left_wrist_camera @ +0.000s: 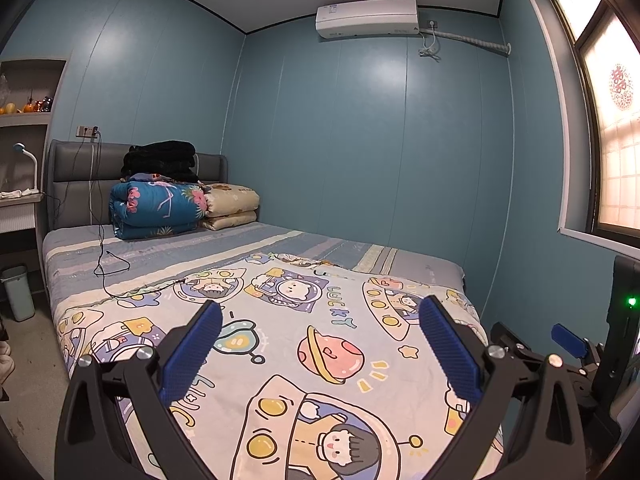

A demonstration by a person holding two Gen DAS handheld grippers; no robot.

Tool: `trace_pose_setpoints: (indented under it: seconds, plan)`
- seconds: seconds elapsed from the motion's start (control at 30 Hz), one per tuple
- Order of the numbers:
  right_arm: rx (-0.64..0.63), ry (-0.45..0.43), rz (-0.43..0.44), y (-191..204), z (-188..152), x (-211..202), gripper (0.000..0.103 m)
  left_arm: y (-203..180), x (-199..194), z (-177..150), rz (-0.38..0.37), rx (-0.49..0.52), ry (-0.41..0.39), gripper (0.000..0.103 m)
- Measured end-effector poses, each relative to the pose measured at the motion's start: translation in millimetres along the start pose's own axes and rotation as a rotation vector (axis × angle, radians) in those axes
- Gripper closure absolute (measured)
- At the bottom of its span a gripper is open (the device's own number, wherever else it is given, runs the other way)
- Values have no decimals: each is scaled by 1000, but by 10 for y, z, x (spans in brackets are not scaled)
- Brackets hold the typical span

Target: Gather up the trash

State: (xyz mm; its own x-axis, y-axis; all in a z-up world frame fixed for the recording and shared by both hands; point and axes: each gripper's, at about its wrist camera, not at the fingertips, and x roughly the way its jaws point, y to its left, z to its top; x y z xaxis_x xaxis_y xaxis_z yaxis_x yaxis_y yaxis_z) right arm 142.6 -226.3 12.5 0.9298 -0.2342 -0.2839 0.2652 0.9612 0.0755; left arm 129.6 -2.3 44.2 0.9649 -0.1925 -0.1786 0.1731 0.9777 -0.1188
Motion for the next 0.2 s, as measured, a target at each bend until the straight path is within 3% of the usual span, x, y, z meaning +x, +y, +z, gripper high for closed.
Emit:
trace_pose_setpoints:
  seconds: [0.2]
  plan:
    - [1,4,0,-3,-4,7,8,23,9,2,-2,-5,5,8]
